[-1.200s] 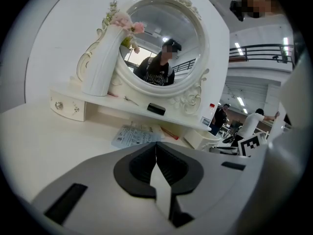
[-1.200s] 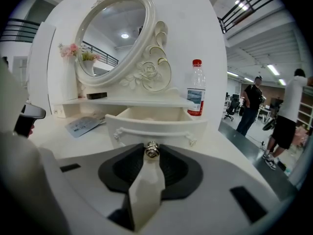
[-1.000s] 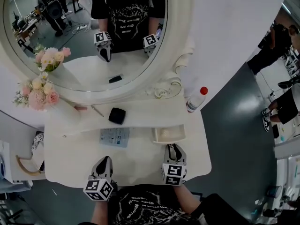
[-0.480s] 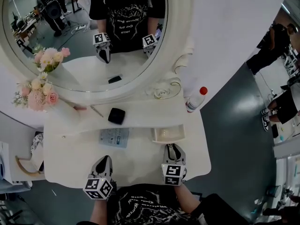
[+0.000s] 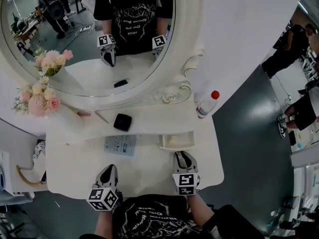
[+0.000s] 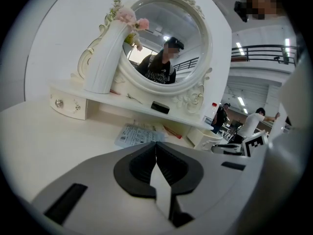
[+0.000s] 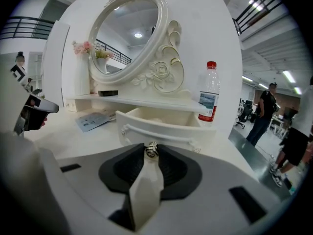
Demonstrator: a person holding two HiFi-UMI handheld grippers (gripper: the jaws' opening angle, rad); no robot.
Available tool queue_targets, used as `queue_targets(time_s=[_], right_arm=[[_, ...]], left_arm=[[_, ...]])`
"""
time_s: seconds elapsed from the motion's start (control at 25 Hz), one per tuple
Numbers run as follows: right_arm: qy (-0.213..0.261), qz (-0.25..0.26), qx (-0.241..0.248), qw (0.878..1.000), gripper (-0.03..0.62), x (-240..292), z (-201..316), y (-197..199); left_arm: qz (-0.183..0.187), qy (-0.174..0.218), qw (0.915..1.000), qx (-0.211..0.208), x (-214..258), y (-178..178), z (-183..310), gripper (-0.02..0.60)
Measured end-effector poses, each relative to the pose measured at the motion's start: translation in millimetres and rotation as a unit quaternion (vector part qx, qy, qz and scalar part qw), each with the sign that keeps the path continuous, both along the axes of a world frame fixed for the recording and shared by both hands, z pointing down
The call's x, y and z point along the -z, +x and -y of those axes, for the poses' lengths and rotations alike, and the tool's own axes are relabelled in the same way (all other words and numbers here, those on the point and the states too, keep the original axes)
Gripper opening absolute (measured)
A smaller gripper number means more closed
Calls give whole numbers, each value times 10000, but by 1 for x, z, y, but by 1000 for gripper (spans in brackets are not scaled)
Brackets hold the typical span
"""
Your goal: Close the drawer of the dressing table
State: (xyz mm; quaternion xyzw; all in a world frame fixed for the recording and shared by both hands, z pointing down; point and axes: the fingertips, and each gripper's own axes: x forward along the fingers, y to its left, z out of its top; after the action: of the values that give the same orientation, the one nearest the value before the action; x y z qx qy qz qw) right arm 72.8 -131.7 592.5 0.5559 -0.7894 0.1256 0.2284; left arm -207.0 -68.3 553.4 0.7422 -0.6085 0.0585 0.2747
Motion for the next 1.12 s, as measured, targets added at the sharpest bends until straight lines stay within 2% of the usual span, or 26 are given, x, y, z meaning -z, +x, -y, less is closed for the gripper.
queue_targets(time_s=[0.32, 0.6, 0.84, 1.0, 1.12], right_arm=[[-4, 113, 370, 9993, 98, 1, -2, -1], [39, 64, 482, 9988, 99, 0, -3, -2], [125, -148, 777, 9968, 100, 2, -4, -4], [15, 130, 683, 9976, 98, 0, -5, 0], [100, -124, 958, 9953, 98, 0, -7, 2]], left_arm=[[34, -62, 10000, -70, -1, 3, -1, 15], [45, -99, 9998, -145, -4, 9, -1, 15], [-15, -136, 9998, -116, -5, 10, 0, 15], [36, -131, 9997, -208, -5, 14, 4, 15], [89, -137, 9995, -284, -5, 17, 4, 15]])
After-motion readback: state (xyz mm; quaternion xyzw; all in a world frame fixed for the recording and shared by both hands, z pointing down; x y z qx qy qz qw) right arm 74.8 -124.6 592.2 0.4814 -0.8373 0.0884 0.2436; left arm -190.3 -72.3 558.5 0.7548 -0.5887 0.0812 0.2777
